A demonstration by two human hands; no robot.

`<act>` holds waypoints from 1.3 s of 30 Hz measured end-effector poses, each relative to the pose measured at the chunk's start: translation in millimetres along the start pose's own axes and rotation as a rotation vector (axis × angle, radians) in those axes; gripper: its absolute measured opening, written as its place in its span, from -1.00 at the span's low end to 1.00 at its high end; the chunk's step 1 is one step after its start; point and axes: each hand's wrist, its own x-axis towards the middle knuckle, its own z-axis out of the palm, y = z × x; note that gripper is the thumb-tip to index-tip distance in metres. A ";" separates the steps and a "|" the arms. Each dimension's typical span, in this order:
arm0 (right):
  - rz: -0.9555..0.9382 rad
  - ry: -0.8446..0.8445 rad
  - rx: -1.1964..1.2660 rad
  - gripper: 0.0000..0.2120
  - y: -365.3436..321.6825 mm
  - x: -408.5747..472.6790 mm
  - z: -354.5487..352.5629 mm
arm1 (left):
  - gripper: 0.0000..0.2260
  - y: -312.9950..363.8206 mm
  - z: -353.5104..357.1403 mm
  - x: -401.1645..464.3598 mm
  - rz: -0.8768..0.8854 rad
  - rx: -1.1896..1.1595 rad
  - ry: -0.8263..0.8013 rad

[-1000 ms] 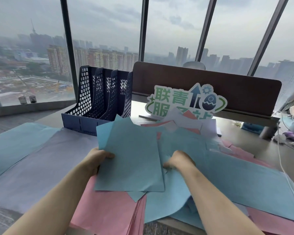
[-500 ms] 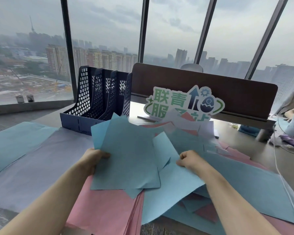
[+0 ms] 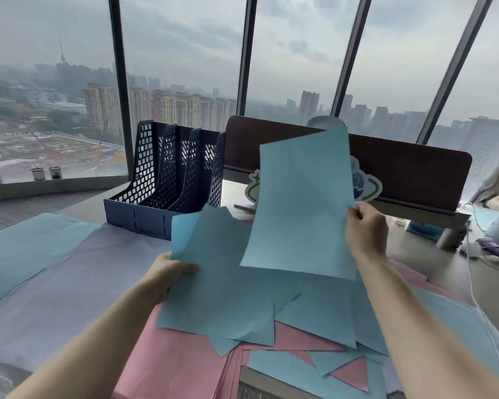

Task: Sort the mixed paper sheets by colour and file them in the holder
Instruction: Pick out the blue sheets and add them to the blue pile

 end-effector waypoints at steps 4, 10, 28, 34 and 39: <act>0.104 -0.283 -0.008 -0.79 26.4 -33.2 39.4 | -0.79 -1.8 8.8 1.5 -0.014 -0.015 -0.046; 0.168 -0.655 0.048 -0.76 42.9 -89.9 78.6 | -0.78 5.1 15.7 -7.1 -0.018 -0.099 -0.173; -0.073 -1.305 -0.963 -0.19 16.8 -104.0 25.5 | -0.56 19.1 -9.6 -6.3 -0.003 0.234 -0.013; -0.181 -0.942 -1.035 -0.56 23.5 -98.7 19.1 | -0.82 24.7 -27.3 -17.1 -0.063 0.321 0.025; -0.034 -0.575 -0.701 -0.68 28.5 -75.8 11.0 | -0.66 18.7 -24.5 -25.3 -0.067 0.231 -0.033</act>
